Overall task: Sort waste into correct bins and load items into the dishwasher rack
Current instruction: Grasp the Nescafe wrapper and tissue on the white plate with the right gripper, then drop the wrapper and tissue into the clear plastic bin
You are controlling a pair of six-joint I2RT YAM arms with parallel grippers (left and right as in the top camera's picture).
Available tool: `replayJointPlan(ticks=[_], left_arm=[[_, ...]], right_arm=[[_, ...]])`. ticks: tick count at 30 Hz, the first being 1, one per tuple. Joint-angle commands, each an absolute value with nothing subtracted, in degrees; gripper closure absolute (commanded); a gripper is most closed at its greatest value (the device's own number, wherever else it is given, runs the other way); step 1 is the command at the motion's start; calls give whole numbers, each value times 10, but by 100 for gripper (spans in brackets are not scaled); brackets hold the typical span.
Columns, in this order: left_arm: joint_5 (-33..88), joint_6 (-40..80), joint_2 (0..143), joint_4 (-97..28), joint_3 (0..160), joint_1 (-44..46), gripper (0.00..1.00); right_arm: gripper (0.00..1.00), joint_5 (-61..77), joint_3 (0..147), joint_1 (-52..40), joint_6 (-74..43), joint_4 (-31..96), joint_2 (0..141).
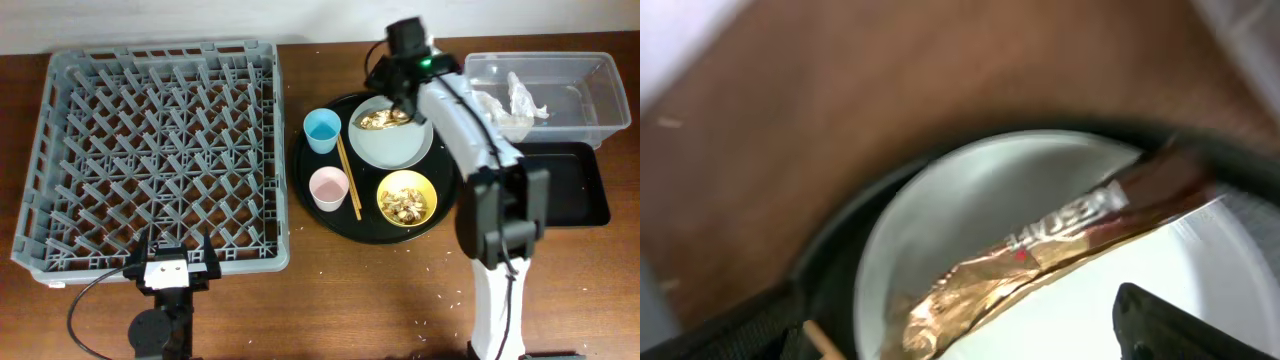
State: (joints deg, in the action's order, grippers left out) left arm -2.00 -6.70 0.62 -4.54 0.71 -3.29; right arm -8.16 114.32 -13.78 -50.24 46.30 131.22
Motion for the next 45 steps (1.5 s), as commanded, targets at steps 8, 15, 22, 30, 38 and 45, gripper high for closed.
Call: replayJointPlan(ticks=[8,15,22,30,38,45], left_arm=[[-26,-76,3,-46,5,-32,0],[-26,-76,3,-46,5,-32,0],[-26,-76,3,-46,5,-32,0],[-26,-76,3,-46,5,-32,0],[-26,-76,3,-46,5,-32,0],[-26,-76,3,-46,5,-32,0]], right_arm=[[18,-128,1145,-155,-564,483,1374],[88,-138,1146,-154,-445,507,1388],[96,-99,1184,-124,-244,546,1274],[96,-95,1190,114,-378,555,1206],[7,-23,1199,158,-265,506,1241],[8,229,1207,17,-135,717,1158]])
